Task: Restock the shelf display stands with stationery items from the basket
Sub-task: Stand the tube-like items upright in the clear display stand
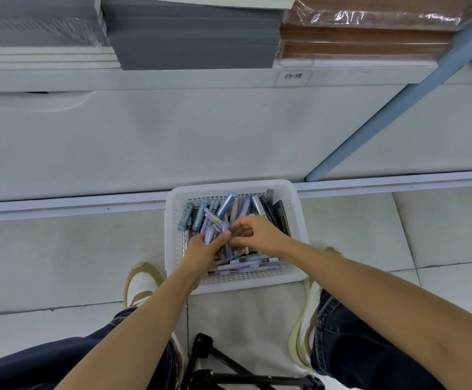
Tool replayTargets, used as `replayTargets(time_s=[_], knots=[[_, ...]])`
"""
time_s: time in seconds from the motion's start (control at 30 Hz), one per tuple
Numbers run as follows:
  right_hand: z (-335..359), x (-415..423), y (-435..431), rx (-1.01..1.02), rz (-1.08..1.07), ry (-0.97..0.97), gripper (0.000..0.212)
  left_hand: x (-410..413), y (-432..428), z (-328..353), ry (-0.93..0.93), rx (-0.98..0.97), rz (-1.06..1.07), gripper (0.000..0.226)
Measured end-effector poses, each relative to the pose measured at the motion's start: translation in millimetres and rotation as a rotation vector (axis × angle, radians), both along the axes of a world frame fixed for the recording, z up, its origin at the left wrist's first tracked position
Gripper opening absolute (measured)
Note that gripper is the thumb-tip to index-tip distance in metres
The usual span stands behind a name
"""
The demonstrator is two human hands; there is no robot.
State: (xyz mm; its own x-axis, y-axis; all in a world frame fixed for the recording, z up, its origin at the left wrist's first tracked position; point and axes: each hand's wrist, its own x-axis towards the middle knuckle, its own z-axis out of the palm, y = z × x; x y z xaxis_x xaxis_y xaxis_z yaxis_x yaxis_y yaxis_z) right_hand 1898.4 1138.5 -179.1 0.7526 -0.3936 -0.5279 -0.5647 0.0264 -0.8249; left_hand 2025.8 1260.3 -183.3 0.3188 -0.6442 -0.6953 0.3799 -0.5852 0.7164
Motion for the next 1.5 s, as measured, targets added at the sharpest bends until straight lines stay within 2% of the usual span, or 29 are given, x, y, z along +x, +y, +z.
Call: replayTargets(time_s=[0.07, 0.13, 0.2, 0.3, 0.4, 0.5, 0.67, 0.77, 0.9, 1.0, 1.1, 1.23, 1.3, 1.5], knots=[[-2, 1, -5, -0.083, -0.059, 0.025, 0.032, 2, -1, -1, -0.006, 0.023, 0.072, 0.023], [-7, -1, -11, -0.324, -0.129, 0.099, 0.038, 5, -1, -3, -0.017, 0.04, 0.099, 0.024], [-14, -6, -15, -0.522, -0.075, 0.243, 0.05, 6, 0, -5, -0.005, 0.036, 0.104, 0.025], [-25, -9, -10, -0.627, 0.078, 0.387, 0.055, 4, 1, -10, 0.009, 0.026, 0.08, 0.027], [-27, -7, -8, -0.63, 0.025, 0.306, 0.049, 3, 0, -13, 0.008, 0.033, 0.077, 0.028], [-22, -7, -14, -0.59, -0.001, 0.205, 0.033, 4, -1, -13, -0.017, 0.039, 0.071, 0.027], [2, -8, -29, -0.394, -0.162, 0.048, 0.022, 8, -6, -3, -0.075, 0.041, 0.034, 0.013], [32, 0, -42, -0.212, -0.335, -0.082, 0.017, 10, -16, 11, -0.083, 0.027, 0.109, 0.019], [82, 12, -48, -0.024, -0.482, -0.277, 0.013, 12, -32, 48, -0.022, -0.108, 0.248, 0.025], [118, 15, -45, 0.04, -0.44, -0.383, 0.015, 16, -45, 88, -0.026, -0.272, 0.364, 0.022], [154, 17, -40, -0.001, -0.32, -0.408, 0.018, 20, -55, 132, -0.104, -0.431, 0.372, 0.015], [202, 18, -35, -0.112, -0.201, -0.467, 0.028, 19, -59, 188, -0.238, -0.55, 0.307, 0.016], [226, 16, -34, -0.154, -0.206, -0.523, 0.035, 18, -58, 214, -0.285, -0.61, 0.277, 0.018], [297, 10, -27, -0.305, -0.345, -0.687, 0.025, 14, -52, 280, -0.389, -0.699, 0.155, 0.028]])
